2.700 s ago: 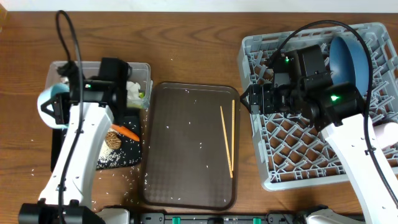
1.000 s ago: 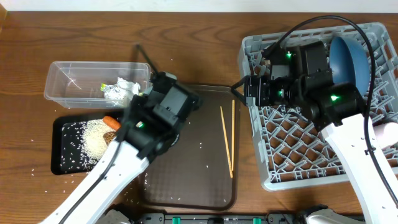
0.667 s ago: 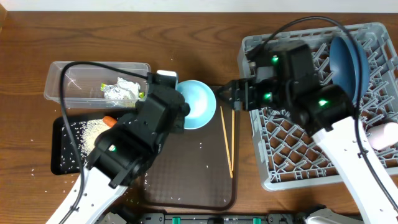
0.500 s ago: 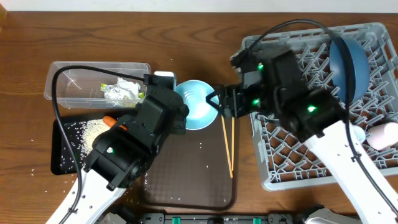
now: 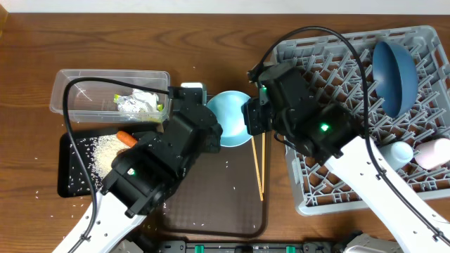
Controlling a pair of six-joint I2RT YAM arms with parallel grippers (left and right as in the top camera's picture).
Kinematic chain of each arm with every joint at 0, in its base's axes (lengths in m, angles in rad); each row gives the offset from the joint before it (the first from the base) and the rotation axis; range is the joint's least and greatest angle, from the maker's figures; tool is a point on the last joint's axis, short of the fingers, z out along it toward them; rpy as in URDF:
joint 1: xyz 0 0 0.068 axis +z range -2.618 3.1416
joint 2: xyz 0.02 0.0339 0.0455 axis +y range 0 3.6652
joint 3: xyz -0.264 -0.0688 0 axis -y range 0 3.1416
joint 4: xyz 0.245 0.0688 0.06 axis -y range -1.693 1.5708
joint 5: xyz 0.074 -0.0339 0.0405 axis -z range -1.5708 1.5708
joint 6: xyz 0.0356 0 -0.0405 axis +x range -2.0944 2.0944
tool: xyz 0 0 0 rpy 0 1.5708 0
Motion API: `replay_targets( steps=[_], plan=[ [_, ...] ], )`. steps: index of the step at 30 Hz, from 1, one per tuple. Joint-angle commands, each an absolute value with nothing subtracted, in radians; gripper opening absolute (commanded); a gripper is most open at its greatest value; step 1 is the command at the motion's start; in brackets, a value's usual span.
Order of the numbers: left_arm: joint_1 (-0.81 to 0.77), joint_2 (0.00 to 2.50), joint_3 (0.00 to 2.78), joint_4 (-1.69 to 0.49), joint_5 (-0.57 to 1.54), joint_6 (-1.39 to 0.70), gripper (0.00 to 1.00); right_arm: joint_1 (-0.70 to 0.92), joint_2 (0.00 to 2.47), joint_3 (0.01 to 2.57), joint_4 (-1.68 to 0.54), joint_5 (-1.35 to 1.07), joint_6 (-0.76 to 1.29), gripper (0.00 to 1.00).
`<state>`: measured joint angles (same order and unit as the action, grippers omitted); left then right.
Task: Sort waste into correct bins and load items into the dishwasher rack
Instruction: 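Carry the bowl with the right gripper and set it in the rack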
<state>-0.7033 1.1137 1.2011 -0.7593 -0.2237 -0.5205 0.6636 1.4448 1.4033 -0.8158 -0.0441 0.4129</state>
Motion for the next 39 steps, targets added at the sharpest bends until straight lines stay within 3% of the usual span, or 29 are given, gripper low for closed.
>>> replay_targets(
  steps=[1, 5, 6, 11, 15, 17, 24, 31, 39],
  plan=[
    [-0.711, 1.103, 1.205, -0.75, -0.217, -0.537, 0.06, 0.666, 1.453, 1.404, -0.82, 0.064, 0.422, 0.01],
    [-0.711, 1.103, 1.205, -0.743, -0.217, -0.537, 0.08, 0.657, 1.43, 1.405, -0.847, 0.179, 0.422, 0.01],
    [-0.711, 1.103, 1.205, -0.74, -0.217, -0.537, 0.15, 0.65, 1.421, 1.405, -0.859, 0.196, 0.422, 0.01],
    [-0.711, 1.098, 1.205, -0.715, -0.216, -0.537, 0.75, 0.567, 1.396, 1.405, -0.958, 0.323, 0.422, 0.01],
    [-0.711, 1.071, 1.206, -0.7, -0.217, -0.475, 0.87, 0.486, 1.392, 1.405, -1.027, 0.379, 0.422, 0.01],
    [-0.711, 1.051, 1.213, -0.694, -0.218, -0.39, 1.0, 0.452, 1.392, 1.405, -1.053, 0.436, 0.423, 0.01],
    [-0.711, 0.968, 1.221, -0.694, -0.222, -0.251, 0.98, 0.447, 1.391, 1.406, -1.177, 0.888, 0.482, 0.01],
    [-0.711, 0.939, 1.221, -0.703, -0.229, -0.251, 0.98, 0.543, 1.392, 1.406, -1.23, 1.01, 0.523, 0.01],
    [-0.711, 0.945, 1.221, -0.768, -0.236, -0.251, 0.98, 0.576, 1.516, 1.406, -1.107, 1.271, 0.507, 0.01]
  ],
)
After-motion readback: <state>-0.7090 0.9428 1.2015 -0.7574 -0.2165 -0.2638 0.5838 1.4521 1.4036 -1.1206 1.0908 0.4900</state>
